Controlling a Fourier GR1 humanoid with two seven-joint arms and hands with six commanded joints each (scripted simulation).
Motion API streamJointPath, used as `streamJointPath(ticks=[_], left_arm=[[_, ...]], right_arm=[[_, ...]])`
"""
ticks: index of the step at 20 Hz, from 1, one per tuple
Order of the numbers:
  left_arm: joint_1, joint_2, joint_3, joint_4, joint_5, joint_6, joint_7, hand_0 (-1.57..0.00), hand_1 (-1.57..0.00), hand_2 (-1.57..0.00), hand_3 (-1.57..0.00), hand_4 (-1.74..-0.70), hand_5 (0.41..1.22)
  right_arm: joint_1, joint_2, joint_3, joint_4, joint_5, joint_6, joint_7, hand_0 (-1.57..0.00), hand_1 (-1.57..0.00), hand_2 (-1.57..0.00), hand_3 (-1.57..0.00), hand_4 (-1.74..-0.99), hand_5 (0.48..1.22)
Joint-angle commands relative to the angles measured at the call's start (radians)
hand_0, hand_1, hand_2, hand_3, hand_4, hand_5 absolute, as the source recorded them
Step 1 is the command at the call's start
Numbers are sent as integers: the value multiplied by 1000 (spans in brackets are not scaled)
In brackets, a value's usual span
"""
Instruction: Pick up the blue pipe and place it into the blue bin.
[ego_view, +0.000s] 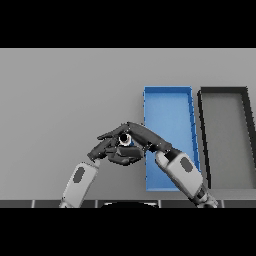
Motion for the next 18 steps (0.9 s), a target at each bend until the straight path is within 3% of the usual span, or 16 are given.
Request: streamJointPath(ticks=[1, 3, 6, 9, 11, 14, 18], left_arm=[[0, -1, 0, 11, -7, 3, 9, -25, -23, -22, -20, -922, 482], [-8, -2, 5, 24, -6, 2, 15, -16, -14, -14, -12, -913, 470], [-3, 0, -2, 22, -8, -4, 6, -8, -7, -7, -6, -907, 450], [-10, 2, 5, 14, 5, -13, 35, -3, -3, -3, -3, -906, 437], [-4, -9, -2, 10, 2, -6, 47, -2, -2, -2, -1, -905, 433], [-10, 1, 4, -2, -4, -1, 61, 0, 0, 0, 0, -892, 428], [-1, 3, 2, 0, -2, -6, 42, 0, 0, 0, 1, -886, 412]], right_arm=[[-16, -3, -18, -4, -25, -10, 16, -1571, -1571, -1571, -1570, -1741, 1221], [-60, 7, -53, -21, -105, -57, 78, -1571, -1571, -1571, -1571, -1741, 1221], [-186, -19, -134, -2, -216, -94, 128, -1571, -1571, -1571, -1571, -1741, 1221], [-341, -80, -253, 52, -345, -99, 122, -1571, -1571, -1571, -1571, -1741, 1221], [-414, -134, -316, 103, -317, -147, 95, -1571, -1571, -1571, -1571, -1741, 1221], [-486, -215, -382, 192, -274, -197, 98, -1571, -1571, -1571, -1571, -1741, 1221], [-451, -307, -453, 300, -246, -183, 90, -1571, -1571, -1571, -1571, -1741, 1221]])
